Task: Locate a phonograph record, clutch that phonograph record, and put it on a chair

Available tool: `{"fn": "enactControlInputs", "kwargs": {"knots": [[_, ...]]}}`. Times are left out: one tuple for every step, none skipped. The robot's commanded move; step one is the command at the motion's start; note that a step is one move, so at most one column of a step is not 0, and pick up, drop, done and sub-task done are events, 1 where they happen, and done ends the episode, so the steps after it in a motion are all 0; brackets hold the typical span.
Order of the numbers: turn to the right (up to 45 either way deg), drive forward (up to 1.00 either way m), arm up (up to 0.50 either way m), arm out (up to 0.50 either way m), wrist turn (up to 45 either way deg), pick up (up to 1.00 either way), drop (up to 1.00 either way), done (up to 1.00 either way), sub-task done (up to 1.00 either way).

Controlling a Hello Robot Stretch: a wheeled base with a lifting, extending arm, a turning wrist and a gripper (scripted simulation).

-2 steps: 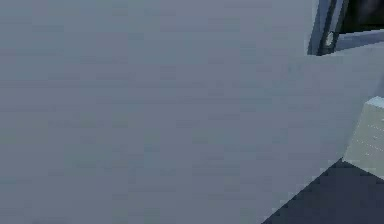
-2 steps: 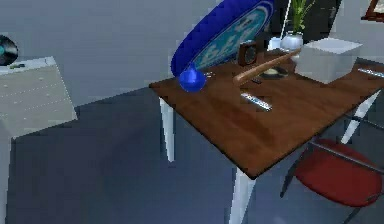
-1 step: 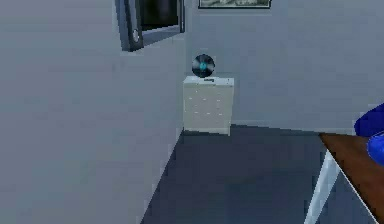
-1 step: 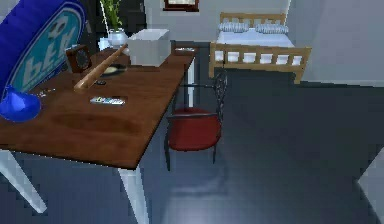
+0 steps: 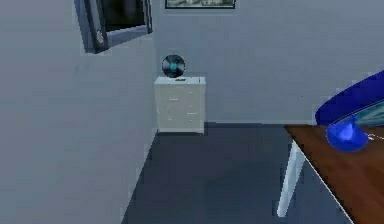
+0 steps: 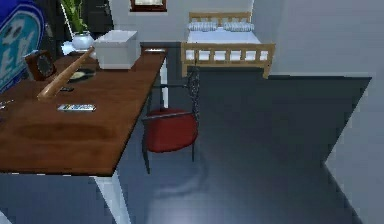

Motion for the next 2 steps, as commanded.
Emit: {"fn": "enactControlInputs", "kwargs": {"knots": [[0.0, 1.00, 0.00, 0.00, 0.0, 0.00, 0.00, 0.00, 0.00], [6.0, 0.00, 0.00, 0.00, 0.0, 0.00, 0.00, 0.00, 0.00]]}}
